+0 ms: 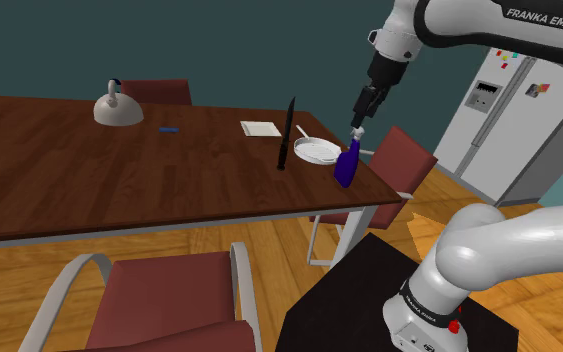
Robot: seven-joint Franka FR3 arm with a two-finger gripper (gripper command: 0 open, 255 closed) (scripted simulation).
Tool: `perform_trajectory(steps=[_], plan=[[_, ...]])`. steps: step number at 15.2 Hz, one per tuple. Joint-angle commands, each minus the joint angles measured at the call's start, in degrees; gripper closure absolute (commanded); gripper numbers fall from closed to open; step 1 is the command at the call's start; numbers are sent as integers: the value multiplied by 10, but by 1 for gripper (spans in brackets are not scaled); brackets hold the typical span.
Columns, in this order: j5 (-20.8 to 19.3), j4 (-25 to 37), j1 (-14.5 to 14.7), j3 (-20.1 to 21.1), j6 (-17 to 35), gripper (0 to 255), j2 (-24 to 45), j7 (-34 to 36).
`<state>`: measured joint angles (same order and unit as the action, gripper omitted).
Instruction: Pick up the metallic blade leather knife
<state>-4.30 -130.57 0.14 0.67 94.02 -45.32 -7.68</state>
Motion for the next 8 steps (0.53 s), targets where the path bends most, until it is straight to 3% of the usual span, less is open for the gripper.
perform_trajectory(steps=[1,8], plan=[[0,0,0,0,0,0,0,0],[8,-32,-13,-15,158,0,89,27]])
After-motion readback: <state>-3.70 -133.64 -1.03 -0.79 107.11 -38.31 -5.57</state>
